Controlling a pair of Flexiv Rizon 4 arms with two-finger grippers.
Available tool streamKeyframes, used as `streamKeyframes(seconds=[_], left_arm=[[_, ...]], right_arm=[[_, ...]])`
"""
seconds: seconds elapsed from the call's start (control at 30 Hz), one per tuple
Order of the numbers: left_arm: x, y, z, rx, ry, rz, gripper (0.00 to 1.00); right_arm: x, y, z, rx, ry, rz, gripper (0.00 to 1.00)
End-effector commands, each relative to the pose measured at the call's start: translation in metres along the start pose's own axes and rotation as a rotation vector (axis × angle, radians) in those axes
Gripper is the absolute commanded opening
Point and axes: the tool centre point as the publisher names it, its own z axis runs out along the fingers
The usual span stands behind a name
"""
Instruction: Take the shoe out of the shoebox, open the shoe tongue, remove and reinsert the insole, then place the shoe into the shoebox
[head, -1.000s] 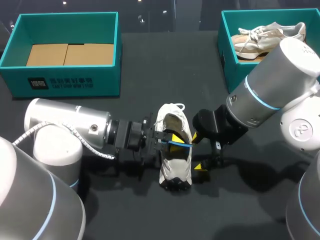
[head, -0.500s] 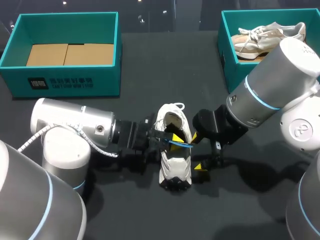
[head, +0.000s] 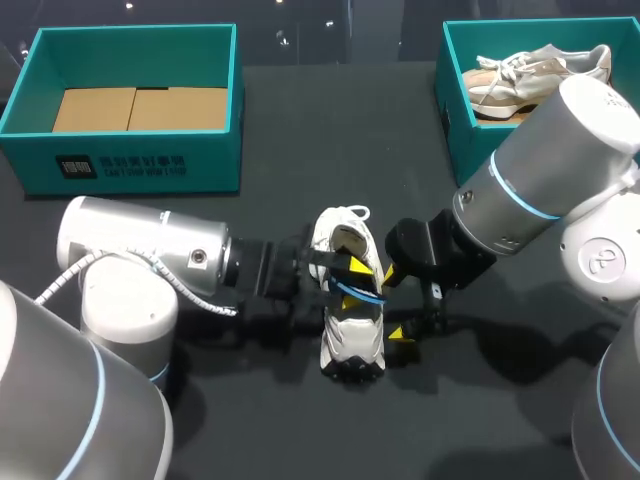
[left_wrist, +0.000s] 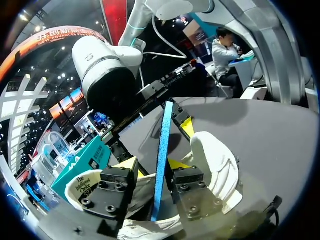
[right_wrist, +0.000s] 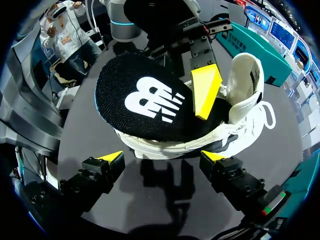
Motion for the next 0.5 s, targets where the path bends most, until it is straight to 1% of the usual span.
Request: streamKeyframes(seconds=[0.03, 0.07, 0.1, 0.13, 0.23, 0.5], left_arm=[[0.006, -0.011, -0.009, -0.021, -0.005, 0.003, 0.29], [0.006, -0.013, -0.009, -0.022, -0.004, 0.004, 0.20], [0.007, -0.015, -0.008, -0.022, -0.004, 0.004, 0.03], [0.007, -0.016, -0.008, -0.022, -0.003, 0.005, 0.00], [0.009, -0.015, -0.004, -0.017, 0.007, 0.011, 0.00], [0.010, 0.010, 0.006, -0.057, 0.040, 0.055, 0.00]], right_arm=[[0.001, 0.000, 0.001, 0.001, -0.003, 0.001, 1.00], [0.001, 0.000, 0.001, 0.001, -0.003, 0.001, 1.00], [0.001, 0.000, 0.001, 0.001, -0.003, 0.001, 1.00], [0.001, 0.000, 0.001, 0.001, -0.003, 0.001, 1.00], [0.001, 0.000, 0.001, 0.001, -0.003, 0.001, 1.00], [0.001, 0.000, 0.001, 0.001, -0.003, 0.001, 1.00]])
